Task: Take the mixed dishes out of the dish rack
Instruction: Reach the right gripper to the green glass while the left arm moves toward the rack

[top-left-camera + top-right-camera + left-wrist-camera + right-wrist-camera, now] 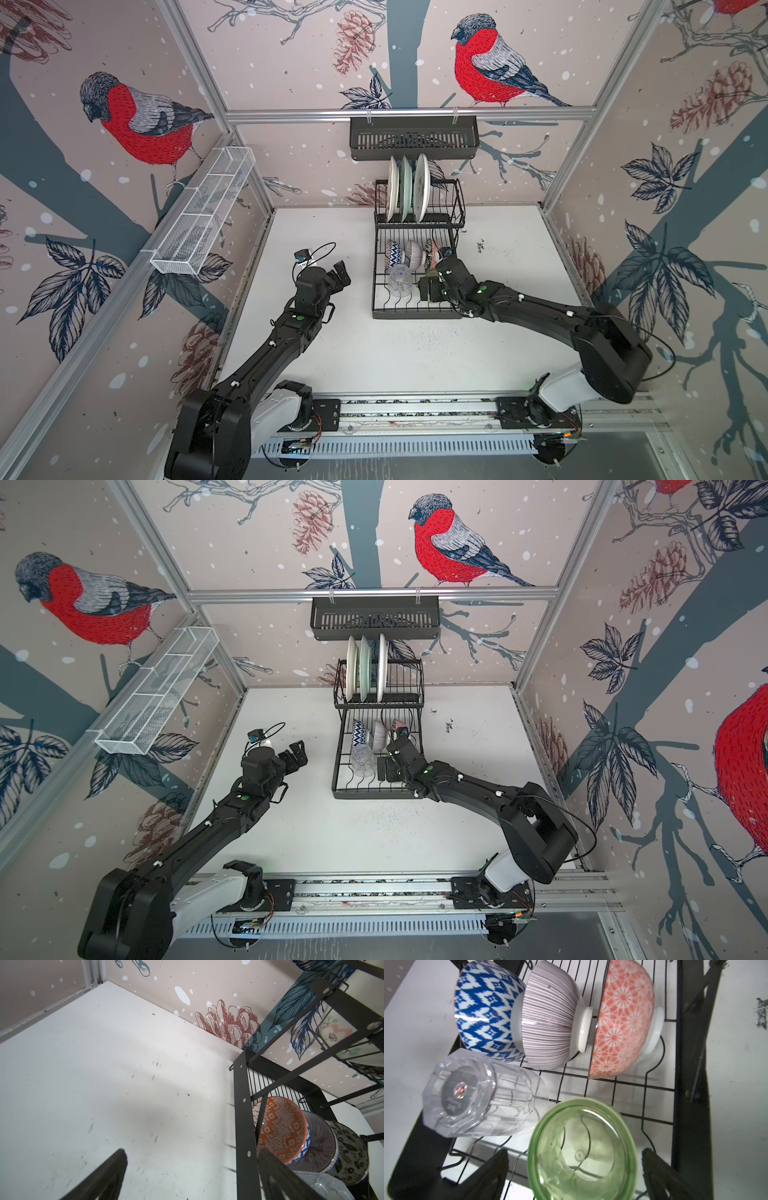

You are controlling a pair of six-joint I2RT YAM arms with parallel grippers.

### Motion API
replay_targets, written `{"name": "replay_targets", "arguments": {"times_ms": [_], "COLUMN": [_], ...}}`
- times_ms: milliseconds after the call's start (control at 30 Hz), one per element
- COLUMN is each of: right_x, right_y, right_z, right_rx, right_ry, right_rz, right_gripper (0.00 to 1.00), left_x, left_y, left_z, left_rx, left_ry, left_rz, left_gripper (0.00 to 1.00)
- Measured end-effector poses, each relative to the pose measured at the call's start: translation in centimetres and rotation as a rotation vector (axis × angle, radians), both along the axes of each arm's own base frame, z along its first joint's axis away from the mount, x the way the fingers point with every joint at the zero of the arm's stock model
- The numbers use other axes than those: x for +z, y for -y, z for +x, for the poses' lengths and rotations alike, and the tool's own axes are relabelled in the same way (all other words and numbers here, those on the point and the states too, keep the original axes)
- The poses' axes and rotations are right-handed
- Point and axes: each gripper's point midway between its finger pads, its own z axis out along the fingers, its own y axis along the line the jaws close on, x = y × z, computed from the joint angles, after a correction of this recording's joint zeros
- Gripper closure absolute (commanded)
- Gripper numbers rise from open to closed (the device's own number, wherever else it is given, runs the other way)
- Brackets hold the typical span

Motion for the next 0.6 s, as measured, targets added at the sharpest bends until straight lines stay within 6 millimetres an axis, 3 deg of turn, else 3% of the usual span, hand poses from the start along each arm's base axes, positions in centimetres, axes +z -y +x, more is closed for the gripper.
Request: {"name": "replay_targets", "arguments": {"times_ms": [367,600], "right_x": [-1.2,-0.6], "right_y": [0.7,1.5], "right_z": [0.6,1.3], "right_rx": [-0.065,-0.105], "right_ry": [-0.018,0.005], "right_rz": [-0.001,0.054], "right_gripper": [0.2,0.3], "left_x": [0.9,2.1], "left_y": [0.1,0.3], "left_z": [-0.4,-1.4], "left_rx": [-0.008,-0.024], "left_ry": [0.023,0.044], "left_rz": [-0.01,-0.038], "left_gripper": [0.02,0.02]}}
